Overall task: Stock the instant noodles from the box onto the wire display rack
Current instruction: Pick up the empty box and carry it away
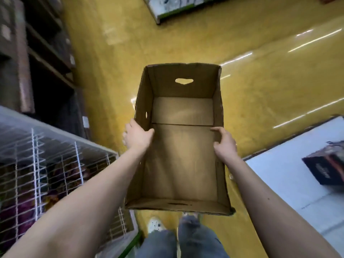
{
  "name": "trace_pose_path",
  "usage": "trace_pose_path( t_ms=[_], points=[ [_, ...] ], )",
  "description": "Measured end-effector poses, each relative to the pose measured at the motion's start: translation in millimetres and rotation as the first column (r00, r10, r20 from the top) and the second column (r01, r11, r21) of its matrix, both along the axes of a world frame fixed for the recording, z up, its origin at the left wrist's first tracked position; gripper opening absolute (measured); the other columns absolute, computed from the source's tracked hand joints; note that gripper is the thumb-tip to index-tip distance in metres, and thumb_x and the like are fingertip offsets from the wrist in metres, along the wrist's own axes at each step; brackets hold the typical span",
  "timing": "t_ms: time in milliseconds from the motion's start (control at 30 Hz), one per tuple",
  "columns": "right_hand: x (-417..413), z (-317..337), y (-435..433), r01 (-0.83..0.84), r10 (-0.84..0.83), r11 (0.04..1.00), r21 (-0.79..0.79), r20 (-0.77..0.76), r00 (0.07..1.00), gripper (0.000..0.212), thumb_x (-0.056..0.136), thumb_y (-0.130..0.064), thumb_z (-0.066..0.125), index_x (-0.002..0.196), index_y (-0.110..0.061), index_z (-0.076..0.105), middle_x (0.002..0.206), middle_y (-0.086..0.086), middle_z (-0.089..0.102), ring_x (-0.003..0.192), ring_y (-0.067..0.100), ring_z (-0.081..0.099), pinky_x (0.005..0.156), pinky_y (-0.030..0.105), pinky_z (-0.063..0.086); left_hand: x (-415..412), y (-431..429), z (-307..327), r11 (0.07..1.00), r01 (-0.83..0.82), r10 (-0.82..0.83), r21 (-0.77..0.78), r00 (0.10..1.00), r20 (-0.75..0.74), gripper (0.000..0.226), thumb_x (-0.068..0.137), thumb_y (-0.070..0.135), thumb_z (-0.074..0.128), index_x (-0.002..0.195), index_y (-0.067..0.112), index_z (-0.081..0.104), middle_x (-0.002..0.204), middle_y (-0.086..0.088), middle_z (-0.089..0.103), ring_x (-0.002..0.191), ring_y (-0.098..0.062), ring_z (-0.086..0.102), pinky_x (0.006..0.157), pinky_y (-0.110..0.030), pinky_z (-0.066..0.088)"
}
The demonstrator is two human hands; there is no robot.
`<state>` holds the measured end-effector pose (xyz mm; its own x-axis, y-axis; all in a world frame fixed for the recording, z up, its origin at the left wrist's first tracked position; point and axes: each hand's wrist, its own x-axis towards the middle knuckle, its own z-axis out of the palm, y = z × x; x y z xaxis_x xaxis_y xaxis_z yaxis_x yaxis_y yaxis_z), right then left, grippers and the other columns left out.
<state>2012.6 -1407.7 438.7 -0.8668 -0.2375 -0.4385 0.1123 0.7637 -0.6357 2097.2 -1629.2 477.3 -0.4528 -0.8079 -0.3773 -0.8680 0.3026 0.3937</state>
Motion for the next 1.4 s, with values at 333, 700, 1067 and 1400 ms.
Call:
trace_pose_path(
  t_ms=[333,700,1067,1400],
  points=[
    [-102.4,68.8,95.0,0.293,-0.301,0.953,-0.073,-0.137,0.944,0.062,0.087,-0.009,0.048,0.137,-0.042,0.035,0.135,0.012,0.044,0.122,0.037,0.041,0.106,0.046,0.035,-183.5,82.0,72.1,0.935,0.353,-0.355,-0.036,0.929,-0.103,0.069,0.085,0.034,0.060,0.137,0.002,0.028,0.139,-0.016,0.033,0.128,-0.040,0.038,0.102,-0.051,0.035],
    [-260.5,89.6,147.7,0.654,-0.651,0.756,-0.033,-0.136,0.747,0.017,0.085,-0.021,0.053,0.090,-0.036,0.060,0.104,0.006,0.064,0.083,0.026,0.054,0.082,0.029,0.042,-427.7,138.0,96.9,0.637,0.770,-0.769,-0.027,0.633,-0.089,0.066,0.091,0.033,0.057,0.139,-0.001,0.027,0.140,-0.020,0.033,0.124,-0.041,0.044,0.099,-0.045,0.040],
    [-396.7,106.1,247.4,0.868,-0.872,0.485,-0.110,-0.139,0.469,0.014,0.086,-0.025,0.055,0.082,-0.032,0.066,0.090,-0.003,0.065,0.096,0.028,0.055,0.063,0.026,0.036,-618.2,270.9,122.2,0.395,0.919,-0.917,0.005,0.395,-0.051,0.060,0.093,0.040,0.051,0.134,0.000,0.033,0.139,-0.018,0.035,0.121,-0.039,0.047,0.097,-0.042,0.039],
    [-589.4,125.9,391.7,0.854,-0.888,0.460,-0.245,-0.110,0.447,0.016,0.090,-0.026,0.052,0.092,-0.028,0.068,0.095,-0.008,0.057,0.102,0.018,0.053,0.079,0.028,0.042,-811.3,418.3,141.2,0.403,0.913,-0.915,-0.064,0.401,-0.041,0.066,0.093,0.039,0.052,0.138,-0.002,0.028,0.141,-0.021,0.032,0.123,-0.041,0.046,0.102,-0.048,0.041]
  ],
)
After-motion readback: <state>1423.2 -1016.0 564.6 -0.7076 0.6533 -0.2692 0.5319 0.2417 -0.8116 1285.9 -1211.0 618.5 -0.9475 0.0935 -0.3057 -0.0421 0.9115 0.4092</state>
